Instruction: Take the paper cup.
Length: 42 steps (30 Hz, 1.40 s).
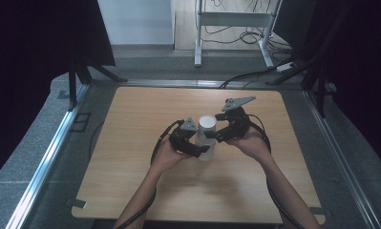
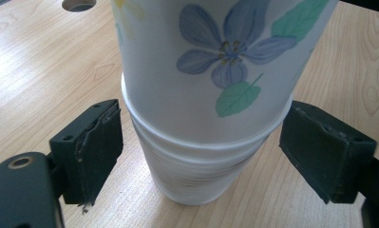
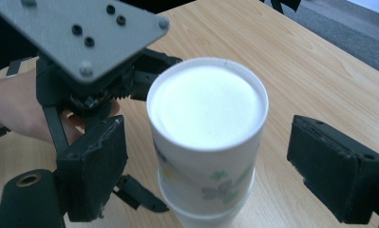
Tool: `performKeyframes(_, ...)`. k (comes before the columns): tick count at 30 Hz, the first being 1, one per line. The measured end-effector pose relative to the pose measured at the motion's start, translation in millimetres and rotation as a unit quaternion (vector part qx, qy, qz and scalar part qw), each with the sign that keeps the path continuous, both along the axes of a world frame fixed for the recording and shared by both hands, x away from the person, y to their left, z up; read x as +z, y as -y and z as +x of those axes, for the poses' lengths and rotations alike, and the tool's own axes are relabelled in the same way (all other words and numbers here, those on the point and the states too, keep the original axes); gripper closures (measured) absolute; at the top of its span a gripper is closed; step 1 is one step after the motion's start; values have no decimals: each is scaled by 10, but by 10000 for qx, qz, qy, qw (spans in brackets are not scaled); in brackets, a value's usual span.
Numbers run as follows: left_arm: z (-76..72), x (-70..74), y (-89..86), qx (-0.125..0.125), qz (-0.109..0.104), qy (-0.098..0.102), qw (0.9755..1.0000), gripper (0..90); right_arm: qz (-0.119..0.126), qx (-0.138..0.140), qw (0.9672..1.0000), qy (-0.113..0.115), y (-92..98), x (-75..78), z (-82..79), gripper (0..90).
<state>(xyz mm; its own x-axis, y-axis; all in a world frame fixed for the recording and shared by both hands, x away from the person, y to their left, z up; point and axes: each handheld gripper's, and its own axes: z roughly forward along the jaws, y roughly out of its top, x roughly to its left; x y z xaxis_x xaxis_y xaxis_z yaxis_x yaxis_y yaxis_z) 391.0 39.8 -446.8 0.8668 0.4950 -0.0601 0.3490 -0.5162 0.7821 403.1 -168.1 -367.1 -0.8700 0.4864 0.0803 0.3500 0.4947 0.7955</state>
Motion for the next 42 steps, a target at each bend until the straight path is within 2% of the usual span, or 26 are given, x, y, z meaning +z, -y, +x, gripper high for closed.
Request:
performKeyframes(9, 14, -3, -17, -56, -35, -20, 10000, 208, -51, 70, 9999, -68, -116, 1, 79, 163)
performKeyframes(14, 14, 1, -19, -80, -15, 19, 10000, 211, -38, 138, 9999, -84, -134, 18, 92, 276)
performKeyframes(16, 13, 0, -19, -84, -15, 26, 10000, 212, -109, 134, 9998, -38, -138, 37, 87, 327)
performKeyframes(24, 14, -3, -19, -87, -28, 39, 10000, 213, -118, 137, 9998, 6, -118, 77, 85, 336)
performKeyframes(42, 8, -1, -17, -80, 0, 102, 9999, 214, -49, 208, 9997, 113, -98, 313, 57, 343)
